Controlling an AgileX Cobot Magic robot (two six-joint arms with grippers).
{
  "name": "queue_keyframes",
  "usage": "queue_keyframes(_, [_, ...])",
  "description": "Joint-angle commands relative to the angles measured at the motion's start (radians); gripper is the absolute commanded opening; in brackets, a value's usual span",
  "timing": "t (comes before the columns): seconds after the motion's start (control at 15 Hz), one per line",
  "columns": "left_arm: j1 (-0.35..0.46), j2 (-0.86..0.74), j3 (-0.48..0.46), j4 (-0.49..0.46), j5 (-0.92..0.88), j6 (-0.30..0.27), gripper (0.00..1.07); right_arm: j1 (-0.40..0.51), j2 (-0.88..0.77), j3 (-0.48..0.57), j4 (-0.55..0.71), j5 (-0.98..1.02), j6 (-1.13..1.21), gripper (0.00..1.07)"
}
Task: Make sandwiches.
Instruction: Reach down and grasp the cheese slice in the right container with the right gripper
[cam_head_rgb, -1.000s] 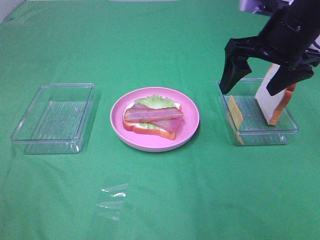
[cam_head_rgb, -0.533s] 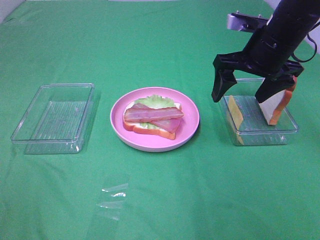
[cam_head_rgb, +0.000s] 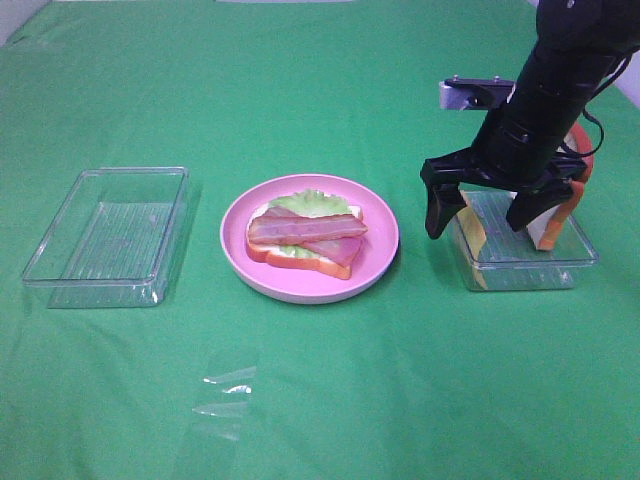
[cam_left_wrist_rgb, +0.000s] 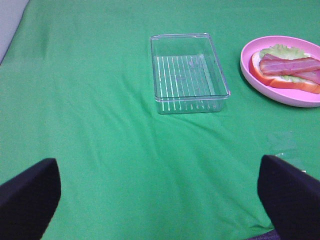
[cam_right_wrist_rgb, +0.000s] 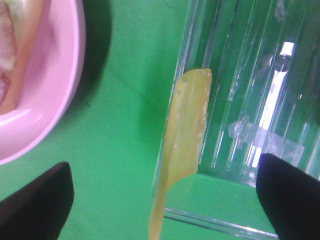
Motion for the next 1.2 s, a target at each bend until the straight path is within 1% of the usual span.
queue_keyframes(0.07, [-0.003,-0.019,0.001,-0.007,-0.011,-0.008,1.00,0.001,0.023,-0.003,0.011,-0.010,-0.013,0.94])
queue_keyframes(0.2, [-0.003,-0.019,0.001,-0.007,-0.011,-0.008,1.00,0.001,0.029,-0.003,0.017,-0.012,-0.013,0.91])
queue_keyframes(0.27, [-0.003,-0.019,0.001,-0.007,-0.011,-0.008,1.00,0.001,0.029,-0.003,0.018,-0.018,-0.016,0.86])
queue_keyframes(0.47, [-0.003,-0.019,0.001,-0.007,-0.011,-0.008,1.00,0.001,0.029,-0.003,0.017,-0.023,-0.014,0.56])
queue_keyframes(0.53, [-0.003,-0.019,0.001,-0.007,-0.011,-0.008,1.00,0.001,0.029,-0.003,0.017,-0.025,-0.012,0.50])
queue_keyframes(0.6, [-0.003,-0.019,0.001,-0.007,-0.011,-0.008,1.00,0.001,0.029,-0.003,0.017,-0.025,-0.012,0.48])
queue_keyframes(1.0, [-0.003,-0.019,0.001,-0.007,-0.011,-0.008,1.00,0.001,0.028,-0.003,0.024,-0.025,-0.012,0.48])
queue_keyframes(1.07, [-0.003,-0.019,0.001,-0.007,-0.011,-0.008,1.00,0.001,0.028,-0.003,0.024,-0.027,-0.012,0.46])
queue_keyframes(1.2, [-0.003,-0.019,0.001,-0.007,-0.011,-0.008,1.00,0.001,0.028,-0.003,0.019,-0.027,-0.012,0.31])
